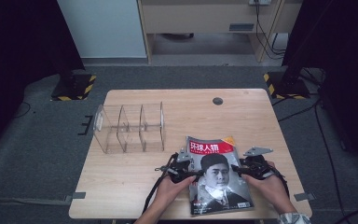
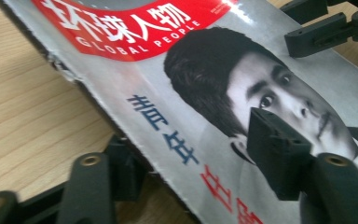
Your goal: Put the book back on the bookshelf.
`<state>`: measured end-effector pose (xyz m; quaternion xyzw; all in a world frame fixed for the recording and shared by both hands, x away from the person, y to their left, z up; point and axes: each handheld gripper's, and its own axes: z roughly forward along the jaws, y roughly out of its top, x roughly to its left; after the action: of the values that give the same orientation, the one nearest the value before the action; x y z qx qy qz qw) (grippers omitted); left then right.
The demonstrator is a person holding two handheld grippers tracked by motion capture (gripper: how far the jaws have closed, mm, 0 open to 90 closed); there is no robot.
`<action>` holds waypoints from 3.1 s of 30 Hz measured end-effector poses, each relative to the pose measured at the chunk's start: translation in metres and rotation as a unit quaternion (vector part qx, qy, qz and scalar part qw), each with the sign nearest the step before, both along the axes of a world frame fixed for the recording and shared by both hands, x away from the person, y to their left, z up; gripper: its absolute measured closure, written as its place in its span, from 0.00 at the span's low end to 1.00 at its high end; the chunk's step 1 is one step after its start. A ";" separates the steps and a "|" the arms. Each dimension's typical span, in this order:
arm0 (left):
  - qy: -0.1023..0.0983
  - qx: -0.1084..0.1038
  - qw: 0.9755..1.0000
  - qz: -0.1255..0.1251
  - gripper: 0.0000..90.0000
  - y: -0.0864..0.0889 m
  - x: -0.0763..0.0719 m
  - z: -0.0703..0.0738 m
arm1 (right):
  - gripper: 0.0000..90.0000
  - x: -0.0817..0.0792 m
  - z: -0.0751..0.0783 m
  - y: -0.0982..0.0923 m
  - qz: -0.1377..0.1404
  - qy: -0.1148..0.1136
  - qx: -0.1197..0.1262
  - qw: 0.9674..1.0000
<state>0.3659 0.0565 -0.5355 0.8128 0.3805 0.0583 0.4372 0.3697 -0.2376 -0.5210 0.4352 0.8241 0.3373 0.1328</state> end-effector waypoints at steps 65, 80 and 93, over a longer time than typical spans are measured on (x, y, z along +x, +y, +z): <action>0.006 0.056 0.998 -0.024 0.73 -0.035 0.037 0.037 | 0.65 0.008 -0.005 -0.009 -0.006 0.000 0.023 1.000; 0.008 0.029 0.997 -0.065 0.34 -0.042 0.066 0.036 | 0.65 0.008 -0.005 -0.010 -0.003 -0.001 0.024 1.000; 0.033 0.021 0.996 -0.080 0.30 -0.049 0.078 0.037 | 0.65 0.008 -0.005 -0.010 -0.002 -0.003 0.024 1.000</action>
<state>0.4439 0.0074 -0.4986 0.8512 0.3274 0.0044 0.4103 0.3777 -0.2475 -0.5261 0.4394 0.8142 0.3582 0.1251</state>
